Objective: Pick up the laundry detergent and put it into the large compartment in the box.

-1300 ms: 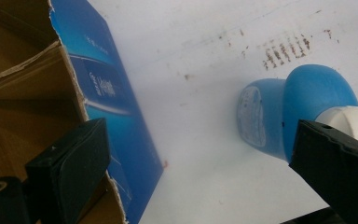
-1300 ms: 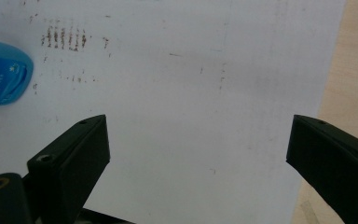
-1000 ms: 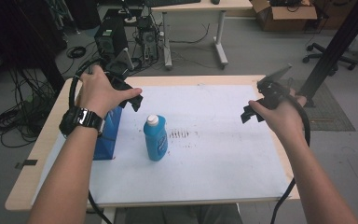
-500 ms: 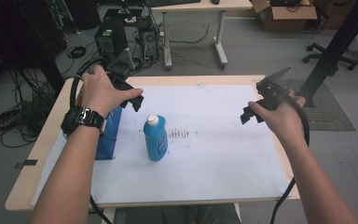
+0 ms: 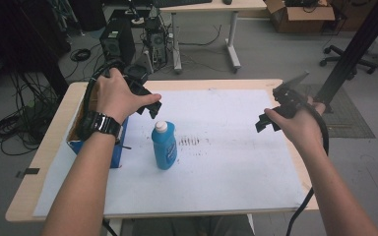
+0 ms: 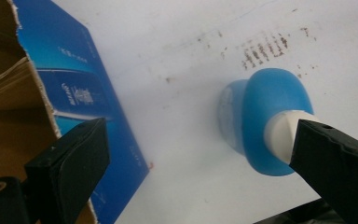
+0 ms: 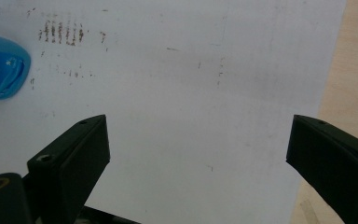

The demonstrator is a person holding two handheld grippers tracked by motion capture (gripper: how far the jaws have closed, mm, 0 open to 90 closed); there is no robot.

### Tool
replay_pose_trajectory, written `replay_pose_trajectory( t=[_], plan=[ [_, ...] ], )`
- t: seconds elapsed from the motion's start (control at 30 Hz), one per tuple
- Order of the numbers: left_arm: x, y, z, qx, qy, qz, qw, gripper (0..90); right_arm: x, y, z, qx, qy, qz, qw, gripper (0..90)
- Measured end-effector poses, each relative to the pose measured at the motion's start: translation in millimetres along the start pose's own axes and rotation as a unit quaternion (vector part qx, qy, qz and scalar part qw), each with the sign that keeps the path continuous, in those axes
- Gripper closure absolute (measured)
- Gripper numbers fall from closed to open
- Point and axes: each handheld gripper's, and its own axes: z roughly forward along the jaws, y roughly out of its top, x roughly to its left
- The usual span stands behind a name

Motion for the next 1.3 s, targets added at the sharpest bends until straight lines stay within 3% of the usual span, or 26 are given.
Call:
replay_pose_trajectory(
  t=[0.47,0.83,1.3],
  plan=[
    [-26.8,2.8,-2.0,0.002,-0.007,0.017,0.9998,4.9,-3.7,-5.1,-1.4,-0.001,0.002,0.000,1.0000,6.2],
    [-46.1,-0.3,12.4,0.015,-0.007,0.022,0.9996,5.2,-4.4,-8.1,3.8,0.002,0.005,-0.002,1.0000,6.3],
    [-55.8,0.3,35.0,0.043,-0.004,0.021,0.9988,5.0,-10.4,-13.5,9.6,0.004,0.011,0.002,0.9999,6.3]
  ],
)
